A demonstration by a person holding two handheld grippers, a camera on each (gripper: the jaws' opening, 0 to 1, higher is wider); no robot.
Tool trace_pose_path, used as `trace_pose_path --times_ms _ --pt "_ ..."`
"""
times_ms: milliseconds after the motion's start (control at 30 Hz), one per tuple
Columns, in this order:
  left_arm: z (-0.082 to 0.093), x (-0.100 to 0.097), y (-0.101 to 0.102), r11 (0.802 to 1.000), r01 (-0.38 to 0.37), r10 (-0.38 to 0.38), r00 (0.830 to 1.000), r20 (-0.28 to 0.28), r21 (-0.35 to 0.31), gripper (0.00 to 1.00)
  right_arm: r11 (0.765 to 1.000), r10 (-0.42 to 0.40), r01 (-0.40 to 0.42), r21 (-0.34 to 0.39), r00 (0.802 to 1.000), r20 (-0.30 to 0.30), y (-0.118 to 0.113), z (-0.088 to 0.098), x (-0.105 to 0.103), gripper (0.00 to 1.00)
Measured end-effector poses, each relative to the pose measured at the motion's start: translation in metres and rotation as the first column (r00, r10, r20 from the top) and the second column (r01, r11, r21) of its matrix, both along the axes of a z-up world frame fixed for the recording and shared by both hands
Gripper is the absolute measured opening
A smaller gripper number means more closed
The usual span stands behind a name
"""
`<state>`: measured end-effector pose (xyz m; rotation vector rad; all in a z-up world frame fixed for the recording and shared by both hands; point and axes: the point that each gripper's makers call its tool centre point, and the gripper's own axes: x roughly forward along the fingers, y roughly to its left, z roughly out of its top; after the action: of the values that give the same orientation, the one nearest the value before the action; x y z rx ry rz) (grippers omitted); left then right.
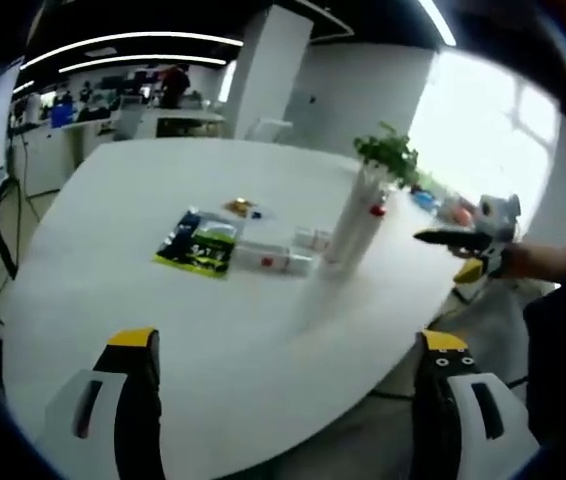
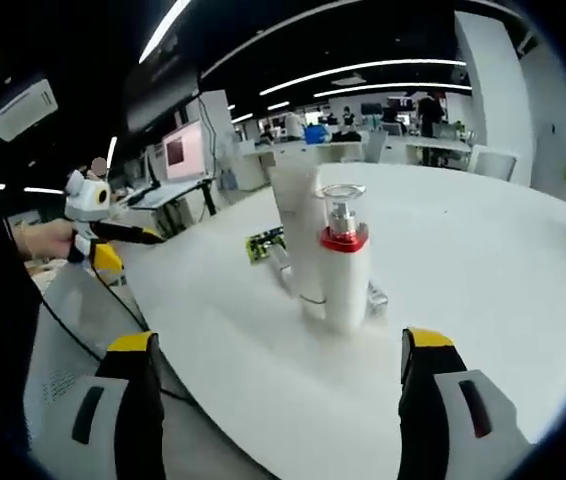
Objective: Arrange the skincare products in the storage area until every visible bottle or jar stands upright without overlapping.
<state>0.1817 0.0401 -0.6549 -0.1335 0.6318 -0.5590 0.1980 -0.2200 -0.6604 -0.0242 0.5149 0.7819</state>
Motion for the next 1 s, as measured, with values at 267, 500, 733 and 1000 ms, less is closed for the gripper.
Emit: trace_pose_path --times_ms 267,500,733,1000 --pt "0.002 -0.001 -0.001 1.000 0.000 0.000 1.000 0.001 -0.009 0.97 1.000 0.010 -0.010 -0.001 1.000 -0.015 0.006 -0.007 -0.005 0.98" --pt "0.001 -0.002 -0.003 1.000 0.016 -0.016 1.000 -0.003 0.001 0.97 1.000 0.004 -0.003 0.010 1.000 -0.020 0.007 -0.007 -0.004 0.98" --pt "0.000 0.005 -0.005 0.991 0.104 -0.103 0.995 -0.012 0.083 0.97 1.000 -0.007 0.007 0.022 1.000 -0.006 0.010 0.001 -0.004 0.98" --pt "-0.002 0.025 -0.025 0.969 0.201 -0.200 0.980 -0.019 0.141 0.95 1.000 -0.006 0.006 0.019 1.000 -0.006 0.017 0.000 -0.005 0.98"
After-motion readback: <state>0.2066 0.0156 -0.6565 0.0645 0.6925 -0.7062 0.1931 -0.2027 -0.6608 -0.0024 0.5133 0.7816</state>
